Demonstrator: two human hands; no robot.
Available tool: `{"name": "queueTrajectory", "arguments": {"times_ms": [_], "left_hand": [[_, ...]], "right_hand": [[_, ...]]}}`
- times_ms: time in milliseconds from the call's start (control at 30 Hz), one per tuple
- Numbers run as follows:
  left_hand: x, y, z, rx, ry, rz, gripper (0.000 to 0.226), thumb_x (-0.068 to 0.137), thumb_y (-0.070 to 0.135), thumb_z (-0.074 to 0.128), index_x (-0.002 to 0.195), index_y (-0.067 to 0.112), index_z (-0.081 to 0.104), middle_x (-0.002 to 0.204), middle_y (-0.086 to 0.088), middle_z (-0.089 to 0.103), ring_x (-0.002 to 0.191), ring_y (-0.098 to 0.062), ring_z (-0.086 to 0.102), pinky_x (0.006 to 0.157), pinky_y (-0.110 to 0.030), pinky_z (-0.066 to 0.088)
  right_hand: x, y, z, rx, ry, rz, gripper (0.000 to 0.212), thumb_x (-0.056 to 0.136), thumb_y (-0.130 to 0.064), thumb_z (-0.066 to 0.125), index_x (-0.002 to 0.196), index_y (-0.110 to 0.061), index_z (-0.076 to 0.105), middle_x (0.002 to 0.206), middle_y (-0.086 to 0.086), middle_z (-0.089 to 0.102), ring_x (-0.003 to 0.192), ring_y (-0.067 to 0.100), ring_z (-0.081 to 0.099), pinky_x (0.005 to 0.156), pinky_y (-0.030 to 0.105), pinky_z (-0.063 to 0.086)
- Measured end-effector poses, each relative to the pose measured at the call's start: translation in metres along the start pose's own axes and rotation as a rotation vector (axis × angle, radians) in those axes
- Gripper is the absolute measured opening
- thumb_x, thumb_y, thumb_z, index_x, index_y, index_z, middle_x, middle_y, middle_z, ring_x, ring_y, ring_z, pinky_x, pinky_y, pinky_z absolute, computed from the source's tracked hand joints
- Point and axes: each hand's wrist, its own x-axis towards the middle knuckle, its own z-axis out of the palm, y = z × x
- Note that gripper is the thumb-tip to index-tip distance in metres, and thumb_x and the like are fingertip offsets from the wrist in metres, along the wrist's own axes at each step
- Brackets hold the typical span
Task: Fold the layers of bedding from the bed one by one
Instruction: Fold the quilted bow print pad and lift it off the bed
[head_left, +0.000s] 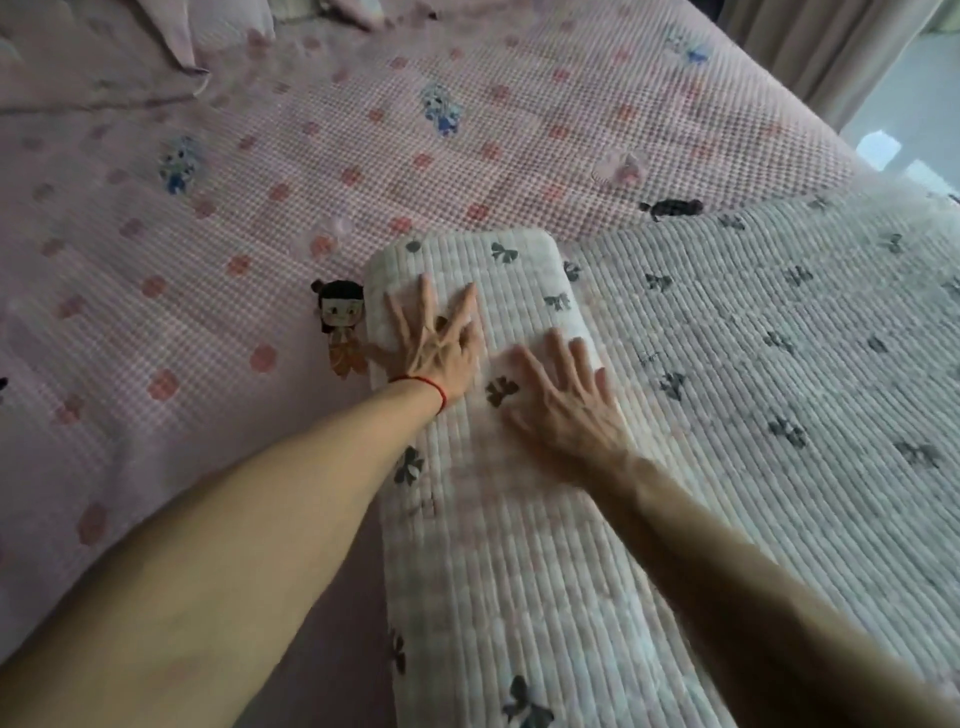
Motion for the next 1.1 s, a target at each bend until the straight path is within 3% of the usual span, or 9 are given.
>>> {"name": "queueTrajectory", "arguments": {"times_ms": [133, 233, 500, 733, 933, 1100], "left_hand": [[0.035, 0.000, 0.023, 0.271, 0.024, -0.076, 0.061, 0.097, 0.062, 0.011, 0.145, 0.057, -0.026, 0.161, 0.002, -0.036, 0.142, -0.048, -0.034, 0.102, -0.084, -0.004], [0.042, -0.002, 0.039, 0.309, 0.074, -0.088, 0.066, 0.097, 0.061, 0.012, 0.146, 0.052, -0.031, 0.161, -0.005, -0.036, 0.143, -0.051, -0.030, 0.101, -0.084, -0.008], [0.047, -0.008, 0.052, 0.298, 0.151, -0.048, 0.069, 0.098, 0.061, 0.015, 0.149, 0.047, -0.029, 0.163, -0.010, -0.030, 0.145, -0.054, -0.023, 0.102, -0.082, 0.000], [0.047, -0.012, 0.054, 0.292, 0.182, -0.020, 0.065, 0.097, 0.060, 0.010, 0.150, 0.047, -0.026, 0.165, -0.010, -0.025, 0.146, -0.054, -0.019, 0.102, -0.082, 0.001], [0.046, -0.014, 0.041, 0.295, 0.117, -0.017, 0.064, 0.093, 0.069, 0.005, 0.148, 0.053, -0.026, 0.164, -0.004, -0.029, 0.146, -0.051, -0.023, 0.104, -0.082, -0.002], [0.003, -0.015, 0.027, 0.225, 0.079, -0.025, 0.057, 0.101, 0.054, 0.023, 0.152, 0.058, -0.002, 0.166, 0.004, -0.024, 0.151, -0.037, -0.023, 0.114, -0.075, 0.004]], "right_hand": [[0.064, 0.019, 0.032, -0.009, -0.045, 0.115, 0.074, 0.100, -0.065, 0.017, 0.160, -0.035, -0.014, 0.166, 0.000, -0.029, 0.151, 0.038, -0.028, 0.122, 0.064, -0.007], [0.072, 0.024, 0.041, -0.081, 0.008, 0.125, 0.075, 0.098, -0.065, 0.011, 0.158, -0.033, -0.023, 0.163, 0.001, -0.036, 0.150, 0.036, -0.032, 0.123, 0.061, -0.010], [0.081, 0.024, 0.050, -0.094, -0.036, 0.178, 0.078, 0.097, -0.064, 0.016, 0.160, -0.031, -0.017, 0.164, 0.004, -0.034, 0.149, 0.036, -0.033, 0.121, 0.066, -0.009], [0.083, 0.028, 0.059, -0.068, 0.023, 0.165, 0.079, 0.095, -0.065, 0.017, 0.162, -0.032, -0.009, 0.167, 0.003, -0.028, 0.151, 0.035, -0.030, 0.120, 0.067, -0.009], [0.082, 0.034, 0.066, 0.032, 0.094, 0.111, 0.081, 0.091, -0.065, 0.022, 0.163, -0.034, -0.001, 0.169, 0.000, -0.020, 0.152, 0.031, -0.029, 0.120, 0.066, -0.012], [0.080, 0.043, 0.059, 0.114, 0.052, 0.044, 0.086, 0.086, -0.069, 0.022, 0.162, -0.036, -0.003, 0.169, -0.001, -0.021, 0.151, 0.032, -0.031, 0.118, 0.065, -0.018]]}}
